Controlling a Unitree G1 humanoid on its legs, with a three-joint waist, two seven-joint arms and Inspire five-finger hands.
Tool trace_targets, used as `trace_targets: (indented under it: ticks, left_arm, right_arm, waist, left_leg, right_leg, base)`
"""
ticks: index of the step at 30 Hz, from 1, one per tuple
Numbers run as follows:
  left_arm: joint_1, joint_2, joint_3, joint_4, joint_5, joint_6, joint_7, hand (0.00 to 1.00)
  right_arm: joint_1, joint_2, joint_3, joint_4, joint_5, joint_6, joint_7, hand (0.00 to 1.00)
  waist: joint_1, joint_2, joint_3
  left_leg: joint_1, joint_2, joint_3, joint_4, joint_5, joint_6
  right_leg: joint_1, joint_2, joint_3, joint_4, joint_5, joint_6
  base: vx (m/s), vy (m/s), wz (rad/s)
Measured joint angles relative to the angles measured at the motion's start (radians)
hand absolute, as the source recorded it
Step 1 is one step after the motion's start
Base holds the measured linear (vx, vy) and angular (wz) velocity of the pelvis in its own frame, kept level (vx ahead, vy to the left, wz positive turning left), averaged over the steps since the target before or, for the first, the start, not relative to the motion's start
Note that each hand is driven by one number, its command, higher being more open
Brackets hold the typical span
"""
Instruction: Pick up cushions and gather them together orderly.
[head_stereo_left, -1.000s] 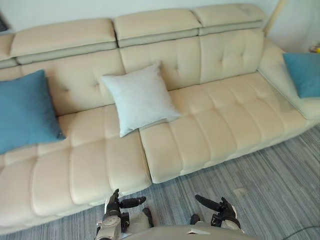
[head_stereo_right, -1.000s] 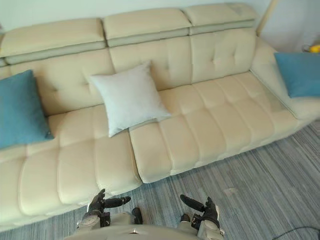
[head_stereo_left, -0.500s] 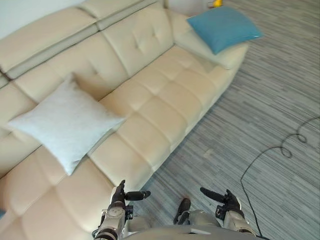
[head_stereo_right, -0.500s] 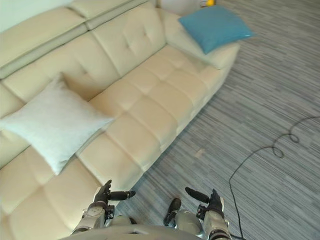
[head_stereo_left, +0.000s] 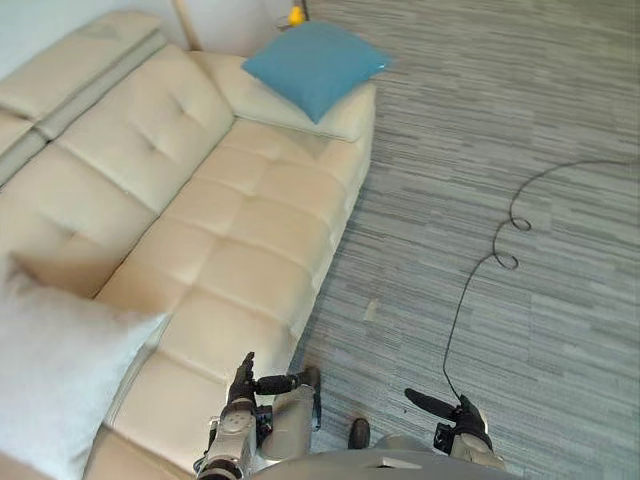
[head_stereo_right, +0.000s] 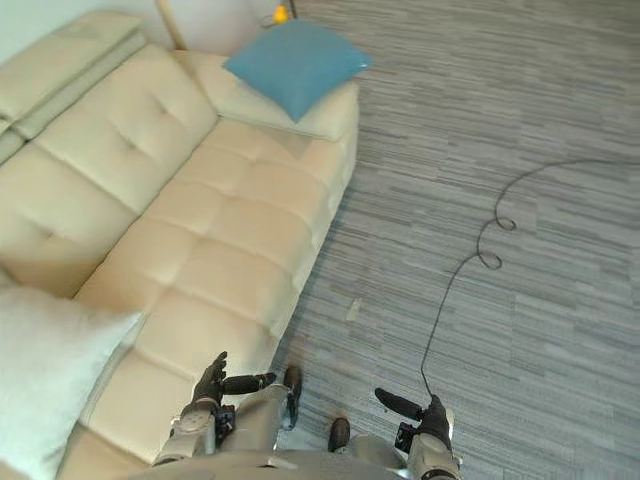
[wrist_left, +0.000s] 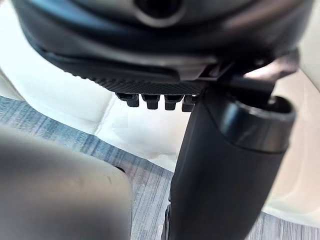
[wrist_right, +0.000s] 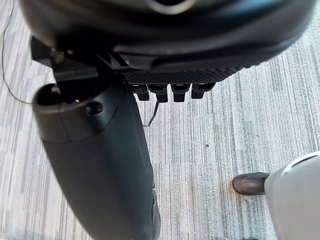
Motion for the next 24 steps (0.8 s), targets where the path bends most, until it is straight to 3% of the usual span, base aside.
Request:
trace_targets:
  ticks: [1,3,4,6,7,8,9,10,12,13,14,15,16,18,20,22,23,24]
  left_arm:
    - [0.0,-0.003,0.001,-0.003,0.0,0.0,0.001,1.0]
    - [-0.004,-0.019,-0.001,-0.015,0.0,-0.001,0.002,1.0]
    - [-0.004,-0.022,0.0,-0.016,0.0,-0.001,0.002,1.0]
    - [-0.002,-0.026,0.001,-0.014,-0.002,0.0,0.001,1.0]
    - [0.005,-0.025,0.003,-0.013,-0.002,0.0,0.001,1.0]
    - [0.004,-0.025,0.007,-0.013,-0.003,0.001,-0.001,1.0]
    - [0.003,-0.018,0.021,-0.014,-0.001,0.002,-0.004,1.0]
    - [0.003,-0.012,0.028,-0.005,-0.003,0.004,-0.004,1.0]
    - [0.004,-0.01,0.029,0.003,-0.003,0.009,-0.005,1.0]
    - [0.008,-0.009,0.025,0.004,-0.003,0.009,-0.006,1.0]
    - [0.012,0.002,0.012,0.007,-0.003,0.009,-0.007,1.0]
    - [0.011,0.008,-0.001,0.012,-0.004,0.009,-0.006,1.0]
    - [0.01,0.012,-0.016,0.017,-0.003,0.01,-0.007,1.0]
    - [0.007,0.026,-0.017,0.021,-0.004,0.011,-0.002,1.0]
    - [0.013,0.033,-0.014,0.023,-0.004,0.012,0.004,1.0]
    - [0.006,0.034,-0.013,0.036,-0.003,0.012,0.008,1.0]
    - [0.004,0.04,-0.011,0.047,-0.004,0.013,0.008,1.0]
    - [-0.005,0.043,-0.014,0.067,-0.004,0.013,0.006,1.0]
  right_arm:
    - [0.0,0.002,0.0,0.0,0.0,0.001,-0.001,1.0]
    - [-0.001,0.006,0.001,-0.004,-0.002,0.001,-0.001,1.0]
    - [-0.001,0.006,0.001,-0.004,-0.002,0.001,-0.001,1.0]
    - [0.005,0.01,0.001,-0.003,-0.003,0.003,-0.002,1.0]
    - [0.007,0.018,0.001,-0.006,-0.005,0.005,-0.002,1.0]
    - [0.01,0.023,0.001,-0.008,-0.008,0.005,-0.002,1.0]
    - [0.023,0.034,0.001,-0.02,-0.012,0.007,-0.002,1.0]
    - [0.027,0.043,0.0,-0.03,-0.026,0.006,0.002,1.0]
    - [0.019,0.045,0.001,-0.033,-0.042,0.006,0.004,1.0]
    - [0.017,0.047,0.005,-0.038,-0.043,0.006,0.009,1.0]
    - [0.013,0.045,0.011,-0.044,-0.044,0.007,0.019,1.0]
    - [0.009,0.042,0.013,-0.045,-0.045,0.007,0.021,1.0]
    - [0.005,0.037,0.021,-0.044,-0.049,0.006,0.022,1.0]
    - [-0.008,0.034,0.041,-0.043,-0.06,0.002,0.024,1.0]
    - [-0.018,0.033,0.042,-0.042,-0.061,0.0,0.024,1.0]
    - [-0.029,0.026,0.043,-0.042,-0.061,0.001,0.024,1.0]
    - [-0.031,0.025,0.048,-0.042,-0.061,0.001,0.024,1.0]
    - [-0.032,0.017,0.048,-0.032,-0.061,0.001,0.024,1.0]
  waist:
    - [0.002,-0.002,0.001]
    - [0.026,-0.003,0.002]
    - [0.031,-0.001,0.001]
    - [0.049,0.014,-0.012]
    - [0.048,0.012,-0.022]
    - [0.048,0.006,-0.023]
    - [0.05,-0.019,-0.029]
    - [0.056,-0.036,-0.04]
    - [0.058,-0.038,-0.04]
    - [0.058,-0.034,-0.039]
    - [0.053,-0.029,-0.036]
    - [0.05,-0.027,-0.035]
    - [0.045,-0.024,-0.035]
    - [0.045,-0.012,-0.023]
    - [0.043,-0.009,-0.02]
    - [0.036,-0.011,-0.013]
    - [0.03,-0.026,-0.009]
    - [0.019,-0.023,-0.003]
  left_leg:
    - [-0.005,-0.024,-0.018,-0.05,0.001,-0.002]
    - [-0.021,-0.132,-0.149,-0.317,0.057,-0.036]
    - [-0.02,-0.142,-0.168,-0.362,0.075,-0.034]
    - [-0.014,-0.14,-0.196,-0.416,0.17,0.002]
    - [0.001,-0.139,-0.187,-0.415,0.223,0.021]
    - [0.006,-0.137,-0.174,-0.407,0.239,0.03]
    - [0.013,-0.143,-0.14,-0.383,0.203,0.035]
    - [0.035,-0.147,-0.094,-0.354,0.153,0.047]
    - [0.08,-0.148,-0.048,-0.343,0.121,0.063]
    - [0.118,-0.148,-0.04,-0.343,0.095,0.069]
    - [0.169,-0.145,-0.038,-0.343,0.063,0.071]
    - [0.187,-0.142,-0.038,-0.343,0.053,0.07]
    - [0.214,-0.131,-0.038,-0.346,0.041,0.068]
    - [0.293,-0.085,-0.04,-0.396,0.038,0.065]
    - [0.334,-0.056,-0.04,-0.439,0.04,0.062]
    - [0.37,-0.025,-0.039,-0.489,0.038,0.017]
    - [0.386,-0.023,-0.038,-0.503,0.036,-0.009]
    - [0.406,-0.007,-0.048,-0.509,0.033,-0.033]
  right_leg:
    - [0.005,0.0,0.016,-0.003,-0.003,0.001]
    - [0.029,0.001,0.105,-0.024,-0.014,0.016]
    - [0.03,0.004,0.123,-0.028,-0.017,0.019]
    - [0.052,0.022,0.192,-0.022,-0.051,0.038]
    - [0.058,0.02,0.215,0.005,-0.081,0.052]
    - [0.059,0.015,0.227,0.028,-0.104,0.06]
    - [0.043,-0.01,0.236,0.086,-0.147,0.089]
    - [0.011,-0.04,0.234,0.19,-0.193,0.148]
    - [-0.035,-0.071,0.223,0.356,-0.218,0.215]
    - [-0.086,-0.098,0.178,0.512,-0.207,0.269]
    - [-0.156,-0.162,0.076,0.717,-0.197,0.294]
    - [-0.171,-0.192,0.029,0.769,-0.205,0.272]
    - [-0.19,-0.244,-0.063,0.821,-0.228,0.222]
    - [-0.225,-0.288,-0.168,0.745,-0.262,0.16]
    - [-0.257,-0.278,-0.174,0.619,-0.259,0.162]
    - [-0.32,-0.262,-0.147,0.431,-0.187,0.177]
    - [-0.337,-0.251,-0.116,0.336,-0.069,0.165]
    - [-0.318,-0.226,-0.111,0.324,0.013,0.086]
  base:
    - [0.24,0.017,-0.88]
    - [0.23,0.069,-1.14]
    - [0.19,0.079,-1.17]
    - [0.33,0.115,-0.94]
    - [0.39,0.115,-0.7]
    - [0.43,0.109,-0.56]
    - [0.41,0.095,-0.72]
    - [0.5,0.116,-0.85]
    - [0.37,0.092,-0.74]
    - [0.38,0.101,-0.66]
    - [0.37,0.091,-0.51]
    - [0.36,0.054,-0.25]
    - [0.36,0.008,-0.07]
    - [0.39,-0.059,-0.18]
    - [0.37,-0.164,-0.13]
    - [0.38,-0.263,-0.04]
    - [0.41,-0.331,0.12]
    - [0.46,-0.415,-0.05]
